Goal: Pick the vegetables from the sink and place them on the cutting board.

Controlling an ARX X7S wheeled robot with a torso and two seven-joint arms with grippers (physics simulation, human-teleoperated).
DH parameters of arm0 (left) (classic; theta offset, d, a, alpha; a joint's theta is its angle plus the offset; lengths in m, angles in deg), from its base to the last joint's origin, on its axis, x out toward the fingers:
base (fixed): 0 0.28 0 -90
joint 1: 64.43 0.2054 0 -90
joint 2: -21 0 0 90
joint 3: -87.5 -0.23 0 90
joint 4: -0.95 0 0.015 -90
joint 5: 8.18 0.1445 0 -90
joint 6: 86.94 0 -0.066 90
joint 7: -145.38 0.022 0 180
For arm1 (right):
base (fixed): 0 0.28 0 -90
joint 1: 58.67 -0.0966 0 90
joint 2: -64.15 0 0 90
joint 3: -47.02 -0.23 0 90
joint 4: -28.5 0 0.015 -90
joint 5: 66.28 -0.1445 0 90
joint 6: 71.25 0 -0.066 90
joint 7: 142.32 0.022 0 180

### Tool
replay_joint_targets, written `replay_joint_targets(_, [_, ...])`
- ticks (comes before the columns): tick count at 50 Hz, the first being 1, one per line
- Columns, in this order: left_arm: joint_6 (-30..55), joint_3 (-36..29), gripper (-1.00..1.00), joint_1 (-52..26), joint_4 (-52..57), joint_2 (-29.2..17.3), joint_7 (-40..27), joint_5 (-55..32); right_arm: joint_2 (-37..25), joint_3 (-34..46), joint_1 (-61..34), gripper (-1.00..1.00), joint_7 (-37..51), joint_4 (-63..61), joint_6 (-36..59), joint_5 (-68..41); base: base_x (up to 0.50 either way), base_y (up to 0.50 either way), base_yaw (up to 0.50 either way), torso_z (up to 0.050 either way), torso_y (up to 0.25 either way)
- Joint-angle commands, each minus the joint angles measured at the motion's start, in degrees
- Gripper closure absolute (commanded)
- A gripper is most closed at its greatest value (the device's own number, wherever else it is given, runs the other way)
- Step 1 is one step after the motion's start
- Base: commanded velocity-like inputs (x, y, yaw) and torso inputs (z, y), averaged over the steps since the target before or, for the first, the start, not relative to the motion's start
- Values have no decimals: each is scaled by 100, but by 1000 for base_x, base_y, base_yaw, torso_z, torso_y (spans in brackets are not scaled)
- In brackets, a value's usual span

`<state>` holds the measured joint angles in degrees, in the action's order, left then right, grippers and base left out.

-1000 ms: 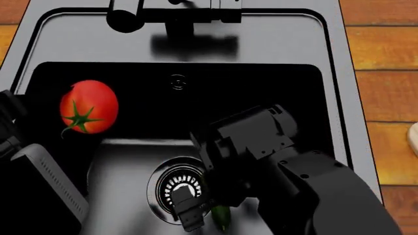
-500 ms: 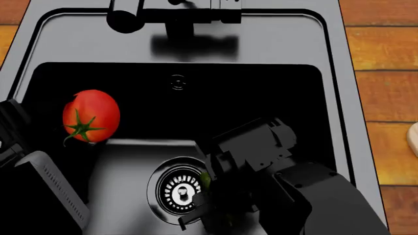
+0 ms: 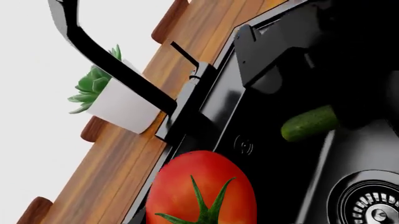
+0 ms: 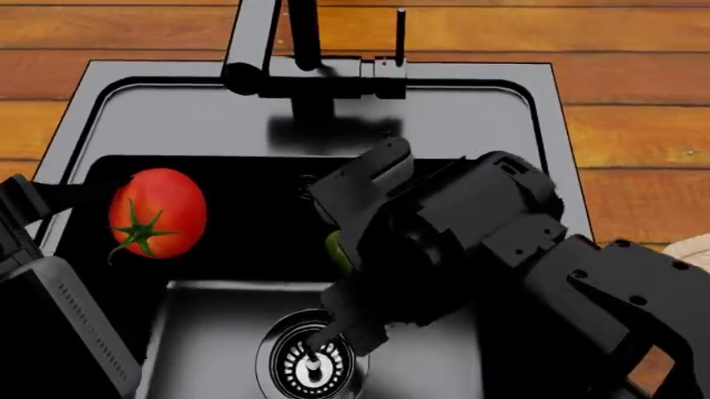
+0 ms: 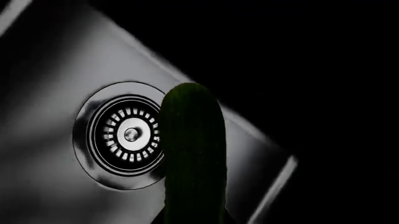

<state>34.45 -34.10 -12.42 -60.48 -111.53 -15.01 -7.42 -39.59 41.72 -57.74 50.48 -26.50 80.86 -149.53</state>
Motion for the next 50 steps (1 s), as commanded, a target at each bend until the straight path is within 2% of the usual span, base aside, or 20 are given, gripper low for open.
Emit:
replay_joint_targets(1, [149, 242, 100, -87, 12, 155, 177, -251, -959, -424, -430, 100, 853, -2240, 235, 49, -12, 0, 1, 0, 250])
replay_joint_targets(11, [185, 142, 100, -146, 3, 95, 304, -237, -1208, -389, -600, 100, 904, -2541, 262, 180, -6, 0, 0, 3, 250])
replay_joint_targets(14, [260, 161, 100, -167, -37, 137, 295, -270, -1436, -803, -541, 100, 1037, -2398, 14, -193, -3, 0, 0, 8, 250])
replay_joint_targets(25, [396, 0, 100, -300, -64, 221, 342, -179, -1758, -915, -625, 100, 1231, -2521, -115, -116, 0, 0, 0, 7, 250])
replay_joint_targets(38, [489, -78, 100, -358, -65, 283, 380, -182, -1861, -991, -581, 100, 1360, -2523, -104, -270, -483, 0, 0, 7, 250])
replay_joint_targets(39, [433, -266, 100, -379, -69, 236, 226, 166, -1860, -995, -597, 100, 1330, -2477, -115, -254, -500, 0, 0, 0, 0])
replay_joint_targets(40, [505, -178, 100, -367, -28, 271, 309, -15, -1861, -1000, -611, 100, 1317, -2442, -121, -244, -500, 0, 0, 0, 0])
replay_joint_targets(41, [395, -157, 100, -360, -37, 312, 47, 187, -1871, -1008, -621, 100, 1309, -2422, -133, -236, -500, -4, 0, 0, 0])
replay_joint_targets(42, [608, 56, 100, -356, 56, 410, 125, -120, -1886, -1038, -618, 100, 1337, -2407, -149, -265, -500, -106, 0, 0, 0])
replay_joint_targets(43, [604, -276, 100, -468, -12, 353, -72, 429, -1900, -1043, -626, 100, 1376, -2428, -149, -266, -500, -234, 0, 0, 0])
replay_joint_targets(46, [961, -200, 100, -485, 43, 492, 77, 175, -1959, -1123, -559, 100, 1498, -2510, -222, -358, -323, -422, 0, 0, 0])
replay_joint_targets(50, [954, -352, 100, -521, 33, 488, 92, 287, -1984, -1123, -518, 100, 1538, -2574, -245, -362, -37, -500, 0, 0, 0])
